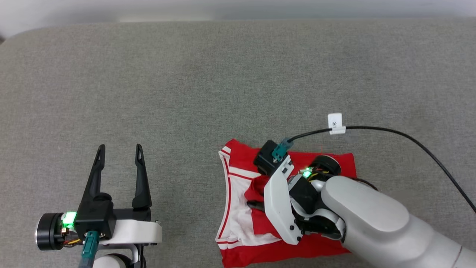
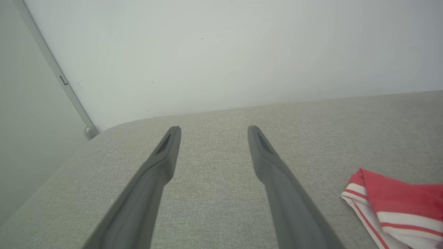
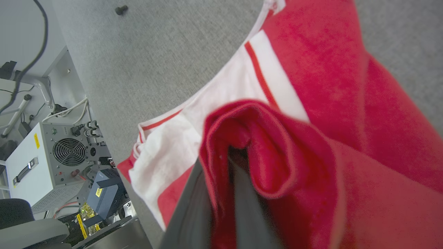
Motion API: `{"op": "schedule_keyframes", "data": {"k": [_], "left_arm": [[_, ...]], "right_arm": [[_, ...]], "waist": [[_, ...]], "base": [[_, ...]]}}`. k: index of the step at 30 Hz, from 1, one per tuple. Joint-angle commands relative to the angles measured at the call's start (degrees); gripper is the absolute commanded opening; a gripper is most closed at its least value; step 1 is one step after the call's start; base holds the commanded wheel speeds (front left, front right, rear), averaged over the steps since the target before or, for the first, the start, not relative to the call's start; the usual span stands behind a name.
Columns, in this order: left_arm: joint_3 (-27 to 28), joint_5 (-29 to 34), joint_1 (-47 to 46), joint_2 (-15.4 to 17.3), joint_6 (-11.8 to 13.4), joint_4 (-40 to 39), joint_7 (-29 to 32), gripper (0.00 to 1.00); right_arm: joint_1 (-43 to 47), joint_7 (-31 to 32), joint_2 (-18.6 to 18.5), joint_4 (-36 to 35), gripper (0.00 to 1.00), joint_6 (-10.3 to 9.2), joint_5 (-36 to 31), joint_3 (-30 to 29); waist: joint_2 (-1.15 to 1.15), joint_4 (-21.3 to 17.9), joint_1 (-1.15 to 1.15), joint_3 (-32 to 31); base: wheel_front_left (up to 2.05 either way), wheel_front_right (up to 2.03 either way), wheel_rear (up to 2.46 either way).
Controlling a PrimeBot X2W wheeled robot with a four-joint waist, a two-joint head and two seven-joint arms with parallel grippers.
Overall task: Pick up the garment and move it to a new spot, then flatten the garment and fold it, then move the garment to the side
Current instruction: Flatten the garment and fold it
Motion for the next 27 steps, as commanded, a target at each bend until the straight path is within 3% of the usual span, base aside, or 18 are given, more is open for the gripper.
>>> {"op": "schedule_keyframes", "data": {"k": [1, 5, 6, 8, 9, 16, 21, 24, 27], "left_arm": [[0.03, 0.25, -0.76, -0.26, 0.00, 0.19, -0.26, 1.00], [0.30, 0.18, -0.85, -0.50, -0.02, 0.49, -0.26, 1.00], [0.58, 0.16, -0.52, -0.41, 0.00, 0.55, -0.26, 1.00], [1.02, 0.07, 0.39, -0.26, 0.02, 0.65, -0.26, 1.00], [1.20, 0.03, 0.75, -0.18, -0.06, 0.67, -0.26, 1.00], [2.44, -0.21, 2.68, 0.10, -0.66, 0.48, -0.26, 1.00], [3.00, 0.06, 3.86, 0.19, -0.84, -0.10, -0.26, 1.00], [3.32, 0.23, 4.79, 0.18, -0.77, -0.28, -0.26, 1.00], [3.49, 0.30, 5.42, 0.10, -0.65, -0.52, -0.26, 1.00]], "right_arm": [[-0.66, -0.52, 0.51, 1.63, 0.00, -0.02, -0.46, 0.93], [-0.70, -4.05, 1.41, 5.69, 0.00, -0.06, 0.17, 2.68], [-1.05, -5.21, 1.53, 5.91, 0.04, -0.07, 0.47, 2.74], [-1.86, -7.52, 1.17, 5.32, 0.48, -0.06, 1.13, 2.84], [-2.26, -8.96, 0.75, 4.47, 1.00, -0.04, 1.61, 2.90], [-3.94, -22.04, -4.93, -0.31, 1.00, -0.03, -0.05, 0.24], [-2.08, -35.92, -7.70, 1.89, 1.00, -0.03, -5.51, -9.28], [0.50, -44.15, -6.95, 5.31, 1.00, -0.03, -9.99, -17.64], [2.25, -46.97, -6.17, 6.83, 1.00, -0.03, -14.01, -23.24]], "waist": [[0.00, 0.21, -0.01, 0.22], [0.00, 0.21, -0.01, -0.02], [0.00, -0.04, -0.01, -0.34], [0.00, -0.61, -0.01, -1.16], [0.00, -0.84, -0.01, -1.63], [0.00, -3.22, -0.01, -5.07], [0.00, -4.81, -0.01, -6.89], [0.00, -5.72, -0.01, -7.89], [0.00, -6.28, -0.01, -8.41]], "base": [[0.00, 0.00, 0.00], [0.00, 0.00, 0.00], [0.00, 0.00, 0.00], [0.00, 0.00, 0.00], [0.00, 0.00, 0.00], [0.00, 0.00, 0.00], [0.00, 0.00, 0.00], [0.00, 0.00, 0.00], [0.00, 0.00, 0.00]]}}
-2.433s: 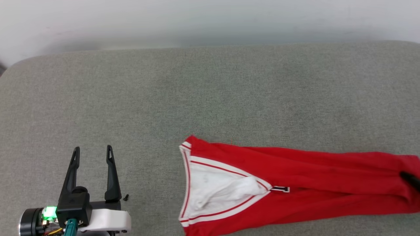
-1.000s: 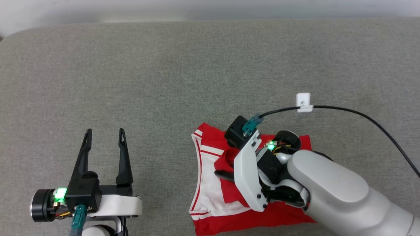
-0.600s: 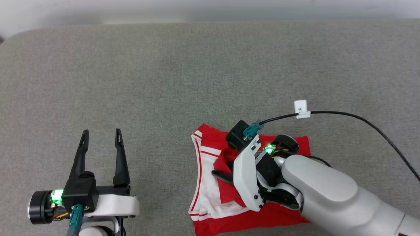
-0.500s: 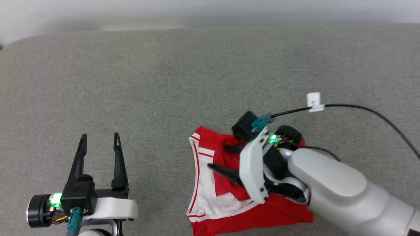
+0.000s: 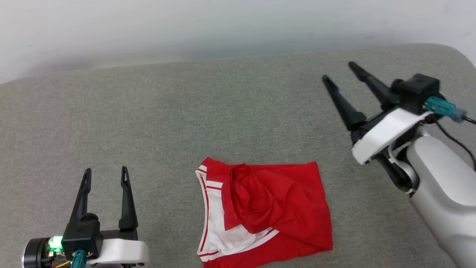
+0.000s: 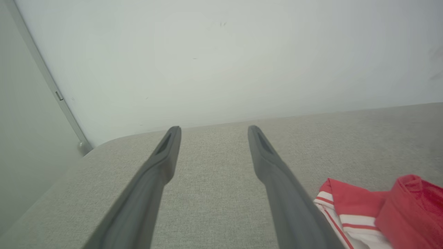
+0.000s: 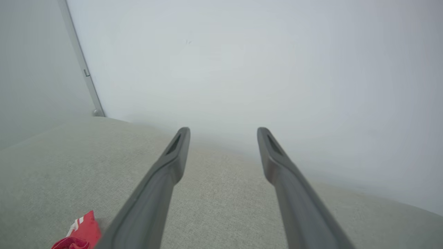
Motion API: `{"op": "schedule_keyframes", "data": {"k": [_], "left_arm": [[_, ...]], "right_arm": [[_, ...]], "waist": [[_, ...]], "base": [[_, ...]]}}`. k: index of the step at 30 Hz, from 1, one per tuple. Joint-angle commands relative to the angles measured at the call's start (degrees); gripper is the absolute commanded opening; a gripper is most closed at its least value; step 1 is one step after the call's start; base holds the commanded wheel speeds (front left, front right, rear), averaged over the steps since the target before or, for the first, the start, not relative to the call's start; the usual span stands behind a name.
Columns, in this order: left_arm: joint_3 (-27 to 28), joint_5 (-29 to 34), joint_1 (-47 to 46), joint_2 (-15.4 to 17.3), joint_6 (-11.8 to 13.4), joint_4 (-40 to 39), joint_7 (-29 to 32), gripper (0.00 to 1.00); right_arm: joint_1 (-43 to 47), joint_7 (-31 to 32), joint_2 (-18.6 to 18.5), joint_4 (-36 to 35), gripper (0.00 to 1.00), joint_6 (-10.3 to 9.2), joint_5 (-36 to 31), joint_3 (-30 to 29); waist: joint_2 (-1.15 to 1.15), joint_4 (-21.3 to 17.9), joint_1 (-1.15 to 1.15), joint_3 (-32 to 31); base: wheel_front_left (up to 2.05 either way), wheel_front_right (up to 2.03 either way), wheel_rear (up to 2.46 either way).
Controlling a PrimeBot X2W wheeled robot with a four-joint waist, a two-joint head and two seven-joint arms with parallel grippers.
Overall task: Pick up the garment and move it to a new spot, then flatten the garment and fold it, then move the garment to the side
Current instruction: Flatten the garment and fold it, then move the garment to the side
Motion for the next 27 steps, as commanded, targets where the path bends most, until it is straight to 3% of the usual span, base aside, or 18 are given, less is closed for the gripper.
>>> {"op": "schedule_keyframes", "data": {"k": [1, 6, 11, 19, 27], "left_arm": [[0.13, 0.40, 0.48, 0.02, 0.12, -0.22, -0.24, 1.00], [0.34, 0.33, 2.00, -0.26, 0.21, -0.72, -0.24, 1.00], [0.64, -0.03, 3.30, -0.52, 0.00, -0.93, -0.20, 1.00], [1.15, -0.37, 5.33, -0.78, -0.51, -1.15, -0.20, 1.00], [1.58, -0.65, 7.15, -1.21, -0.91, -0.97, -0.20, 1.00]], "right_arm": [[0.56, -0.28, 0.33, 0.04, 1.00, -0.04, -0.71, -0.84], [10.38, -0.82, 4.34, -6.05, 1.00, -0.03, -12.04, -17.69], [21.86, -0.85, 8.81, -15.27, 1.00, -0.03, -21.19, -27.87], [35.70, -0.86, 14.06, -21.76, 1.00, -0.03, -25.85, -34.44], [42.72, -0.87, 16.05, -23.53, 1.00, -0.03, -26.37, -35.20]], "waist": [[0.00, -0.50, 0.00, -0.47], [0.00, -1.28, 0.00, -1.48], [0.00, -1.54, 0.00, -2.56], [0.00, -1.07, 0.00, -4.09], [0.00, -0.34, 0.00, -4.70]], "base": [[0.00, 0.00, 0.00], [0.00, 0.00, 0.00], [0.00, 0.00, 0.00], [0.00, 0.00, 0.00], [0.00, 0.00, 0.00]]}}
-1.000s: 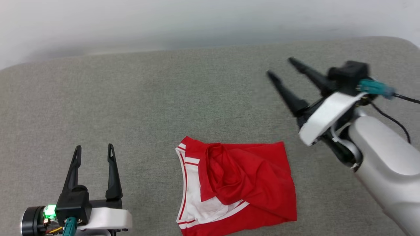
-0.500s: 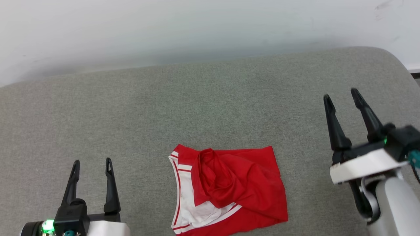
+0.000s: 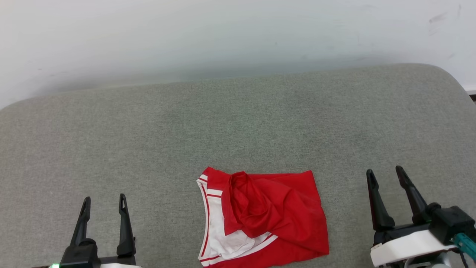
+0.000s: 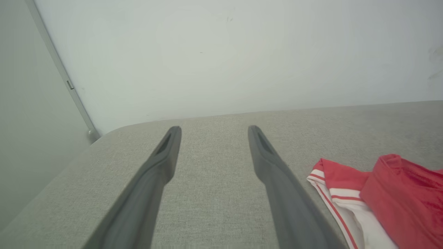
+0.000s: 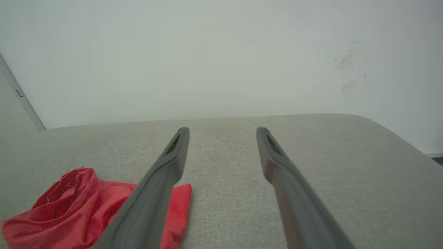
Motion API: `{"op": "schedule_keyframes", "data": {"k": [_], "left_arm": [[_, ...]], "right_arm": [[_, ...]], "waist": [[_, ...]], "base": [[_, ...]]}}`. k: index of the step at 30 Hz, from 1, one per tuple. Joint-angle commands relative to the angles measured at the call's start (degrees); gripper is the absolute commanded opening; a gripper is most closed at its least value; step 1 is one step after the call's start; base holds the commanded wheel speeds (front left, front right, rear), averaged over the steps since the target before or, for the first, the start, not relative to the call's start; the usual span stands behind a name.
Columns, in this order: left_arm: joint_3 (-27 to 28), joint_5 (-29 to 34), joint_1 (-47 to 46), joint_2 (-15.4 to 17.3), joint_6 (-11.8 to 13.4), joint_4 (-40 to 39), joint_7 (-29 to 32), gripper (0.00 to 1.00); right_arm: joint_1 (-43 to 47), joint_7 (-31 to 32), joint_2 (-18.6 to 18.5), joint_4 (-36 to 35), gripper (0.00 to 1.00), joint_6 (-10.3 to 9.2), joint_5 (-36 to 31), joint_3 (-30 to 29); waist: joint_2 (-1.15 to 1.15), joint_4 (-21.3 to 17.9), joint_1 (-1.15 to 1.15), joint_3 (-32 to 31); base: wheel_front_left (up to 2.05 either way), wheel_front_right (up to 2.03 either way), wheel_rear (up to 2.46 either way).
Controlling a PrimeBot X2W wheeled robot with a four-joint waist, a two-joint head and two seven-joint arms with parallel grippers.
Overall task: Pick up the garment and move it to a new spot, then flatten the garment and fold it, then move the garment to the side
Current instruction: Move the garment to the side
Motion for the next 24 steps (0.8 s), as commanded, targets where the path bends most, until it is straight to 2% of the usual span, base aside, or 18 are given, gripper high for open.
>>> {"op": "schedule_keyframes", "data": {"k": [1, 6, 11, 14, 18, 24], "left_arm": [[0.13, -0.03, 0.48, -0.06, -0.08, 0.02, -0.15, 1.00], [0.36, 0.15, 0.22, -0.25, -0.38, 0.20, -0.15, 1.00], [0.67, 0.34, -0.60, -0.39, -0.53, 0.22, -0.15, 1.00], [0.53, 0.40, -1.15, -0.52, -0.68, 0.28, -0.15, 1.00], [0.46, 0.43, -1.95, -0.64, -0.95, 0.37, -0.15, 1.00], [0.48, 0.51, -3.05, -0.87, -0.99, 0.17, -0.15, 1.00]], "right_arm": [[0.57, -0.09, 0.40, -0.50, 1.00, -0.02, -0.37, 0.04], [-0.74, -0.09, 0.05, -1.28, 1.00, -0.02, -0.72, 0.14], [-7.63, -0.09, -3.88, -2.68, 1.00, -0.02, -0.67, 1.87], [-13.55, 0.58, -7.48, -1.88, 1.00, -0.03, 0.80, 3.58], [-22.00, 11.11, -13.13, -0.30, 1.00, -0.02, 7.92, 9.10], [-29.10, 37.63, -21.66, 1.00, 1.00, -0.02, 27.49, 17.92]], "waist": [[0.00, 0.05, 0.00, 0.02], [0.00, 0.25, 0.00, 0.32], [0.00, 0.07, 0.00, 1.06], [0.00, 0.26, 0.00, 1.67], [0.00, 0.50, 0.00, 2.57], [0.00, 0.99, 0.00, 4.12]], "base": [[0.00, 0.00, 0.00], [0.00, 0.00, 0.00], [0.00, 0.00, 0.00], [0.00, 0.00, 0.00], [0.00, 0.00, 0.00], [0.00, 0.00, 0.00]]}}
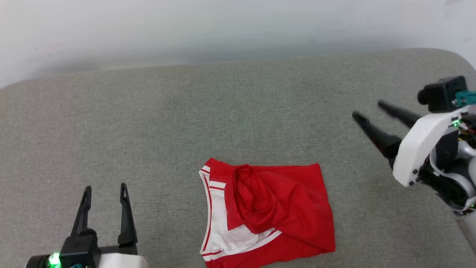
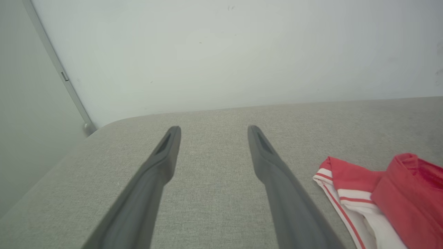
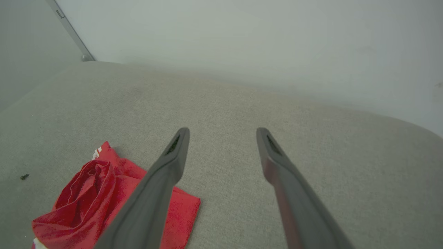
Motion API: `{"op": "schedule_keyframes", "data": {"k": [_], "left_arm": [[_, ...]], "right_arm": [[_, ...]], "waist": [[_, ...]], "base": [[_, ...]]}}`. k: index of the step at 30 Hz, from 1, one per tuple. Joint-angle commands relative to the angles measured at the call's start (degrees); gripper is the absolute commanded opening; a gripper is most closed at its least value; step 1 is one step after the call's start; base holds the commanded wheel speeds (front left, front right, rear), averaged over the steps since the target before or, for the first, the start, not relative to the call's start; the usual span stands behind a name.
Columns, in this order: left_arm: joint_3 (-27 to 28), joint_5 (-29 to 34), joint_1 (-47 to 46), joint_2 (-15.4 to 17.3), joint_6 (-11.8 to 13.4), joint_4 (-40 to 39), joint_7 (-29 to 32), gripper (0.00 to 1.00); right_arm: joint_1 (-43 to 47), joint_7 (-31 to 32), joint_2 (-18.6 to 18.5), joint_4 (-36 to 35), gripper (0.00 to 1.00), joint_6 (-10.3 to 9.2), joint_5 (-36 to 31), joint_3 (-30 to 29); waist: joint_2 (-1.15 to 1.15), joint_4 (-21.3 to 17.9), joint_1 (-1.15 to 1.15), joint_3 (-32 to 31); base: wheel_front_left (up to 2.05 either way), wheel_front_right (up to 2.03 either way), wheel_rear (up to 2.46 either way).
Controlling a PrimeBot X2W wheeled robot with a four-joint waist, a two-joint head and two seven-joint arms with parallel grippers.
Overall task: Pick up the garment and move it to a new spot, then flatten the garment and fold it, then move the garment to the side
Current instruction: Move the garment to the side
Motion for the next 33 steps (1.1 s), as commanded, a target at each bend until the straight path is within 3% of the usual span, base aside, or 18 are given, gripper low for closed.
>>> {"op": "schedule_keyframes", "data": {"k": [1, 4, 10, 20, 26, 27, 28, 33], "left_arm": [[-0.01, 0.31, -1.03, -0.16, -0.09, -0.12, -0.15, 1.00], [-0.23, 0.30, -1.87, -0.30, -0.27, -0.25, -0.15, 1.00], [-0.84, 0.31, -4.48, -0.54, -0.71, -0.46, -0.15, 1.00], [-1.99, 0.33, -8.98, -0.92, -1.24, 0.09, -0.15, 1.00], [-2.78, 0.36, -11.07, -1.13, -1.51, 1.13, -0.15, 1.00], [-2.86, 0.33, -11.27, -1.17, -1.50, 1.23, -0.15, 1.00], [-2.84, 0.30, -11.46, -1.20, -1.45, 1.32, -0.15, 1.00], [-2.55, 0.19, -10.87, -1.27, -1.17, 1.77, -0.15, 1.00]], "right_arm": [[-0.47, 4.00, -1.23, 0.45, 1.00, -0.02, 3.07, 1.08], [-0.28, 15.80, -5.07, 0.76, 1.00, -0.02, 11.91, 3.73], [2.63, 26.42, -4.62, 3.72, 1.00, -0.02, 23.20, 3.23], [4.64, 25.41, 2.32, 8.83, 1.00, -0.04, 25.09, 5.18], [7.67, 25.85, 4.66, 12.67, 1.00, -0.16, 22.07, 13.64], [7.67, 25.29, 4.46, 12.87, 0.57, -0.16, 21.28, 14.58], [7.42, 24.35, 4.27, 12.86, 0.00, -0.20, 20.62, 15.28], [4.32, 20.34, 2.86, 11.20, 0.00, -0.11, 20.46, 16.57]], "waist": [[0.00, 0.28, 0.00, 0.56], [0.00, 0.71, 0.00, 1.91], [0.00, 1.94, 0.00, 5.26], [0.00, 4.53, 0.00, 10.86], [0.00, 6.09, 0.00, 12.19], [0.00, 6.23, 0.00, 12.21], [0.00, 6.33, 0.00, 12.22], [0.00, 6.07, 0.00, 11.07]], "base": [[0.00, 0.00, 0.00], [0.00, 0.00, 0.00], [0.00, 0.00, 0.00], [0.00, 0.00, 0.00], [0.00, 0.00, 0.00], [0.00, 0.00, 0.00], [0.00, 0.00, 0.00], [0.00, 0.00, 0.00]]}}
